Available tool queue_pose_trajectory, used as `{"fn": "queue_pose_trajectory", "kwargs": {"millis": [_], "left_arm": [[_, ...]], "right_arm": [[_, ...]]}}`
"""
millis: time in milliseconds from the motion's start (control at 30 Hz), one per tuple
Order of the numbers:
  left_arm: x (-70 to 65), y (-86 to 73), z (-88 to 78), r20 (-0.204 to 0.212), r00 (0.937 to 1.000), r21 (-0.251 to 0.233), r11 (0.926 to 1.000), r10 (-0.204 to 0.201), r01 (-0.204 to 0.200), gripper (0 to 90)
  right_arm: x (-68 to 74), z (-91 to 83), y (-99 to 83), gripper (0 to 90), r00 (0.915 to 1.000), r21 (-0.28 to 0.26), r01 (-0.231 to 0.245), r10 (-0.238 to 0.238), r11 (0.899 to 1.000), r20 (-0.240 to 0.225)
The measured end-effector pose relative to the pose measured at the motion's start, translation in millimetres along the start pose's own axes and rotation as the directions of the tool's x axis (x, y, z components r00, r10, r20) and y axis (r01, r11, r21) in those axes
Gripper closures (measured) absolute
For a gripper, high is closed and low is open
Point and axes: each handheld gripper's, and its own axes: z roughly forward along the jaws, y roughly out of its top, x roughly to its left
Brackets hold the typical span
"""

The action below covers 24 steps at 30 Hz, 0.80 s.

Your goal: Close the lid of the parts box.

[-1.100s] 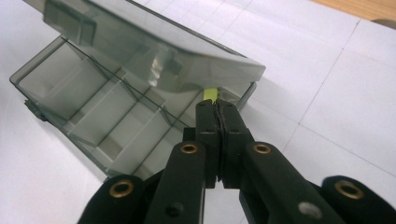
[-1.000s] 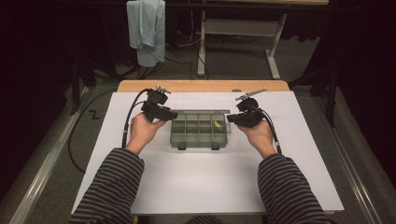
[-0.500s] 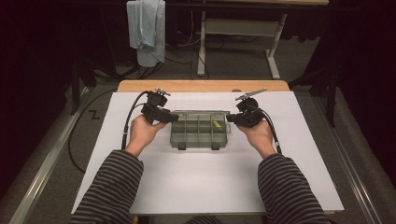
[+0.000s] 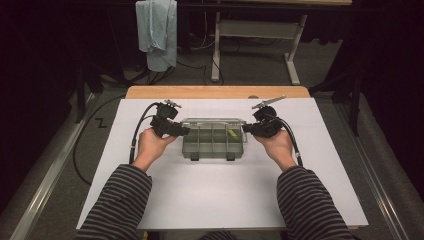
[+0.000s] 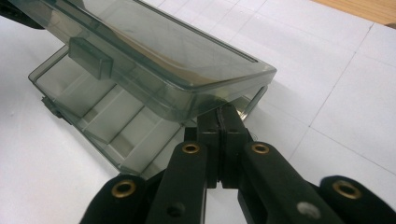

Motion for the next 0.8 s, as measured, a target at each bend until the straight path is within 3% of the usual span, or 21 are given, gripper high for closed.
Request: {"fn": "queue_pose_trajectory", "kwargs": {"millis": [333,800], "left_arm": [[6.9,-4.3,-3.7,0.021,0.9994,-0.001,0.9996,-0.027,0.027,68.2],[8.1,-14.3,-10.7,0.038,0.9993,-0.018,0.9998,0.003,-0.002,70.7]], "right_arm": [[1.5,0.8,-5.2,90.0,0.9999,0.004,0.012,-0.012,1.000,-0.010],[4.1,2.2,-15.0,90.0,0.9992,0.002,0.028,-0.028,1.000,-0.029]]}}
